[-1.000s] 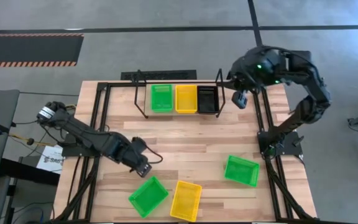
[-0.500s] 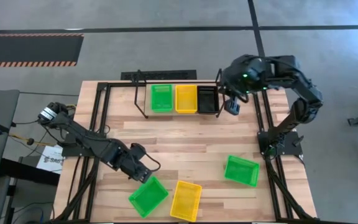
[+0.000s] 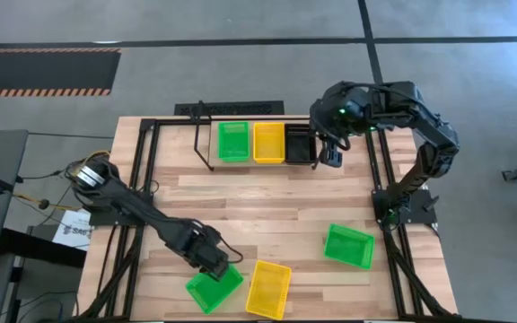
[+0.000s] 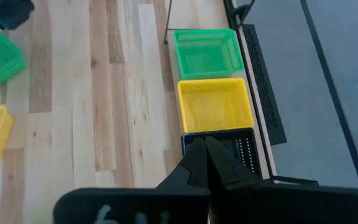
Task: Stack baskets on shelf by color
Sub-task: Stack the bottom green bin on the top of the other green bin on the shelf
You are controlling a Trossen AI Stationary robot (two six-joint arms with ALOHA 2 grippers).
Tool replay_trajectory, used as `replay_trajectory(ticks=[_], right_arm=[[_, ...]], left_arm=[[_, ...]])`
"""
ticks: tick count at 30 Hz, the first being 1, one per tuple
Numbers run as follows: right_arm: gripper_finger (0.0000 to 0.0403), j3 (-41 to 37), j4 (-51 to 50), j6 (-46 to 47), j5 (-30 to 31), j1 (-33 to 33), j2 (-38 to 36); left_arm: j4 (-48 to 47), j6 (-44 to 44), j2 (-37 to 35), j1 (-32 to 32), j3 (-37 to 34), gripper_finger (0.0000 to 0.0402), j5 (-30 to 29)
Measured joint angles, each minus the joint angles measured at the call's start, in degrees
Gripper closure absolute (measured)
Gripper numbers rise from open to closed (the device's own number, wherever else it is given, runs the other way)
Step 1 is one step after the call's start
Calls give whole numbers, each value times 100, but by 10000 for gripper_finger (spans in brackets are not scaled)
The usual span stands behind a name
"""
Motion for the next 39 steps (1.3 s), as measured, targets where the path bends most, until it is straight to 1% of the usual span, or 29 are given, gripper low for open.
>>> replay_trajectory(ticks=[3,7,19,25,33,39], right_arm=[[402,7,2,-2,0,0,-53],[402,7,1,-4,0,0,-58],[402,4,23,-2,0,2,-65],[402,4,25,46,0,15,-65],[402,4,28,127,-2,17,-65],[402,4,30,127,-2,15,-65]], left_arm=[[313,-49,97,2,0,292,-4],[479,-150,124,-7,5,291,-37],[392,-137,130,-163,4,291,-116],[330,-135,130,-279,4,291,-412],[136,11,130,-297,4,291,-499],[479,45,130,-187,57,291,-531]])
